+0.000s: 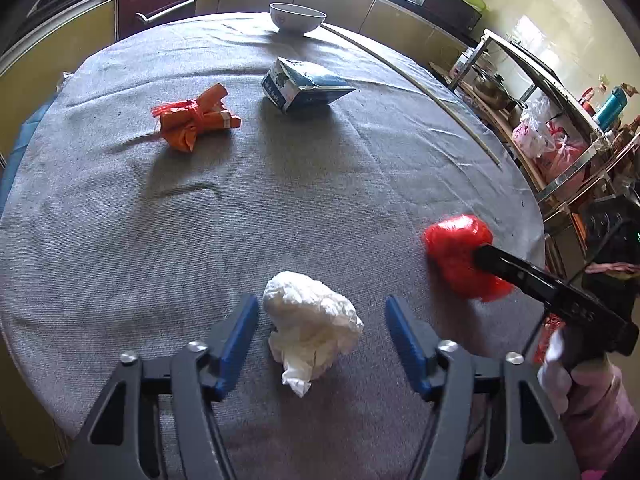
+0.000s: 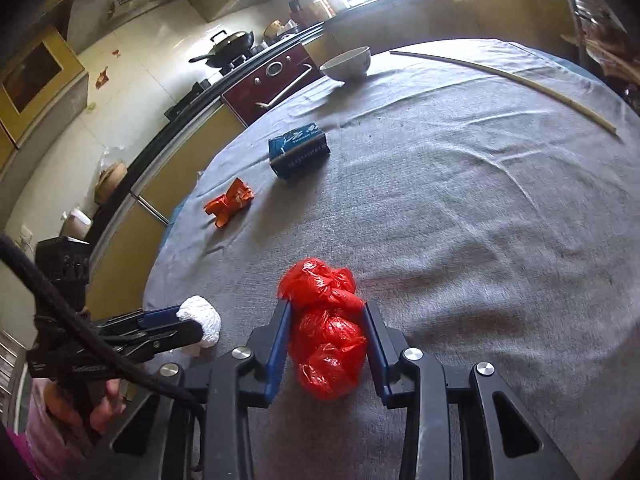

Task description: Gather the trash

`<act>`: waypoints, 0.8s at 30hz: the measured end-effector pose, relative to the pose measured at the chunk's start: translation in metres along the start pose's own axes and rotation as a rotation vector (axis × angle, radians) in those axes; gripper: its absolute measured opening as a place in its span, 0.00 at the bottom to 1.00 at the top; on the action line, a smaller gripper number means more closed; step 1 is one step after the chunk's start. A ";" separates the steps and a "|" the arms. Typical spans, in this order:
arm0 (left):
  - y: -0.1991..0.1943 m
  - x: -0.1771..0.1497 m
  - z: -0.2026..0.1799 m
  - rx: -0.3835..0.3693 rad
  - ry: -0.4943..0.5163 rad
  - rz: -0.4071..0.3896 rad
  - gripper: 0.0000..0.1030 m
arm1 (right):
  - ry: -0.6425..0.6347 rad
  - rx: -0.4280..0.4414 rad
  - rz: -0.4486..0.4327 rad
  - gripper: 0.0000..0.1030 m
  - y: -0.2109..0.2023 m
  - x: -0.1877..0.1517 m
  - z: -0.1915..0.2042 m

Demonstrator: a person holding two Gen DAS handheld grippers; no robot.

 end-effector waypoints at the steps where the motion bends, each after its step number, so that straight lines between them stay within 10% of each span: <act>1: 0.001 0.001 0.000 -0.001 -0.001 0.002 0.50 | 0.004 0.004 -0.008 0.36 -0.003 -0.001 -0.001; 24: -0.025 0.007 -0.057 0.050 0.086 -0.081 0.38 | 0.085 0.040 -0.138 0.36 -0.079 -0.034 -0.026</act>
Point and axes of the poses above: each gripper's, at about its wrist camera, not at the fingertips, and y roughly the way its jaws point, z to its left, x to its top, the point moved 1 cm from there along y, roughly the way its jaws point, and after that the axes turned 8 degrees about z, right-handed, at the moved point
